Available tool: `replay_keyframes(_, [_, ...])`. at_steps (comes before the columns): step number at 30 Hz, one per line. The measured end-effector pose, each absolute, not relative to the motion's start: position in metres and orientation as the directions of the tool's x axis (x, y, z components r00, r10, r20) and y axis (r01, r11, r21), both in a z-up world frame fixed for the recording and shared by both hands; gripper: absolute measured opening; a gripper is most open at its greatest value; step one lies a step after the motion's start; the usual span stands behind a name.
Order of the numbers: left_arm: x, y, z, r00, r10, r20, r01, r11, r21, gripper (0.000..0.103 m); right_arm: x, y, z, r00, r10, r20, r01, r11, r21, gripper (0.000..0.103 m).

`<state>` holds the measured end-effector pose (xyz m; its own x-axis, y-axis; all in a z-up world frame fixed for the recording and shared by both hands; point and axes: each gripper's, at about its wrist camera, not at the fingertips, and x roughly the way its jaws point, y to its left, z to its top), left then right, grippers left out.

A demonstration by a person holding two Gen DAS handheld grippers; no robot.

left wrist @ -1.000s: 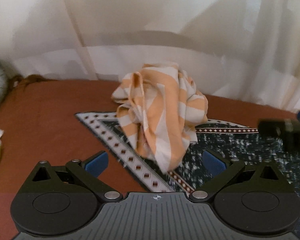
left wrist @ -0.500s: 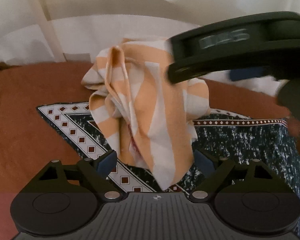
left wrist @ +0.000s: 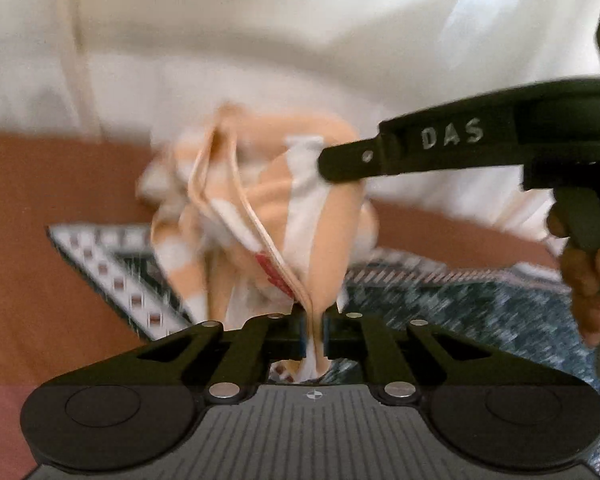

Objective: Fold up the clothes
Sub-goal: 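Grasp the striped shirt with the left tool while the right tool grasps it too, then lift and shake the shirt out, spreading it over the rug with both tools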

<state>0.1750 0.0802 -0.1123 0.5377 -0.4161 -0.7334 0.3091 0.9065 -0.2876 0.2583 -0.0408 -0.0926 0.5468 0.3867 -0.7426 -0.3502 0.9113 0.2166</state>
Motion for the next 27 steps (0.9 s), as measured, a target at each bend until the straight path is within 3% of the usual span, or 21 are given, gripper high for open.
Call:
replay_keyframes(9, [0.064,0.048,0.016,0.632,-0.574,-0.520,0.490,0.816,-0.306,0.001,0.166,-0.094,0.038,0.689,0.485,-0.539,-0.456,0.868,0.198,0.009])
replay_keyframes(14, [-0.017,-0.002,0.044,0.521,-0.709,-0.475,0.649,0.690,-0.319,0.002,0.068,-0.157,0.077,0.754,0.474,-0.455,-0.438,0.879,0.191,0.009])
replay_keyframes(17, [-0.060,-0.041,0.030,0.413,-0.751,-0.514,0.730,0.611,-0.306,0.002,0.007,-0.198,0.077,0.776,0.423,-0.467,-0.376,0.906,0.195,0.009])
replay_keyframes(20, [-0.087,-0.076,-0.007,0.286,-0.750,-0.596,0.758,0.558,-0.339,0.002,-0.046,-0.238,0.053,0.770,0.344,-0.538,-0.248,0.938,0.244,0.009])
replay_keyframes(27, [-0.128,-0.136,-0.123,0.033,-0.577,-0.816,0.759,0.546,-0.355,0.005,-0.125,-0.296,-0.088,0.567,0.283,-0.774,0.083,0.915,0.396,0.009])
